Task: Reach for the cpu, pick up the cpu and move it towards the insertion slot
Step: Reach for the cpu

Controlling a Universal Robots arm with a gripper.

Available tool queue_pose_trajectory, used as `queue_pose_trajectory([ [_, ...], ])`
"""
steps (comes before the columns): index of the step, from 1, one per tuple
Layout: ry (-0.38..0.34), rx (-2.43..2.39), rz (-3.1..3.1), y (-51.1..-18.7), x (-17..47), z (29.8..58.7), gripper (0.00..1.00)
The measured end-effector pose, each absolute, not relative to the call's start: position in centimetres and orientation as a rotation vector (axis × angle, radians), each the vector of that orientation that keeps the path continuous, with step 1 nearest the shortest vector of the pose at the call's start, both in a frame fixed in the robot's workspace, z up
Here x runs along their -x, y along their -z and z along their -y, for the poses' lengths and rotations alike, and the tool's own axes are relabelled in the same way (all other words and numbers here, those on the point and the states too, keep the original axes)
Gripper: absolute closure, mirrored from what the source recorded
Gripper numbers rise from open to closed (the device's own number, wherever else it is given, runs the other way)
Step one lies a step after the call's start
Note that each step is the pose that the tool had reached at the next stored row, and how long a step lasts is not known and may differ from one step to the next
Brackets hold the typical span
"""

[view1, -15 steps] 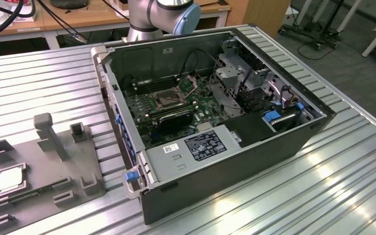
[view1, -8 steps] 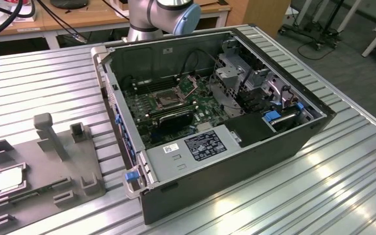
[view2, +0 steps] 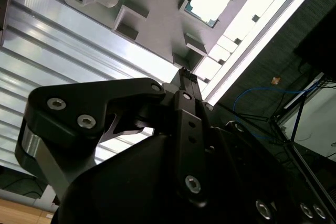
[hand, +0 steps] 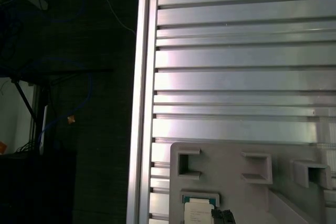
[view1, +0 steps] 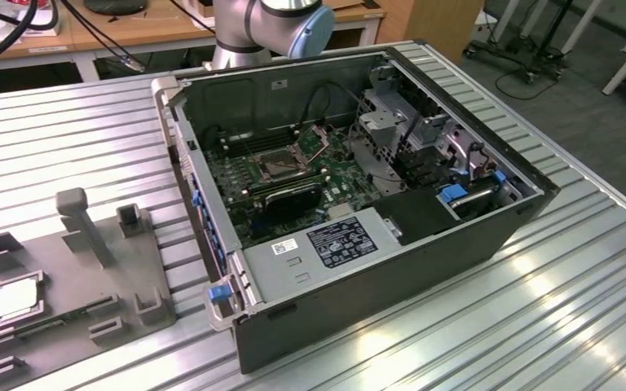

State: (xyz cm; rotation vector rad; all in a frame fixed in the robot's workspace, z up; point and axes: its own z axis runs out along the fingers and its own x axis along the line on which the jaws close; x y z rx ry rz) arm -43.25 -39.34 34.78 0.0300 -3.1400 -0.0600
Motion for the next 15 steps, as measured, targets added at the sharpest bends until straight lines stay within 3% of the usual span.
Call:
queue_pose_trajectory([
  [15, 0.06, -0.03, 3.14, -34.09, 43.25, 39.34, 0.89],
])
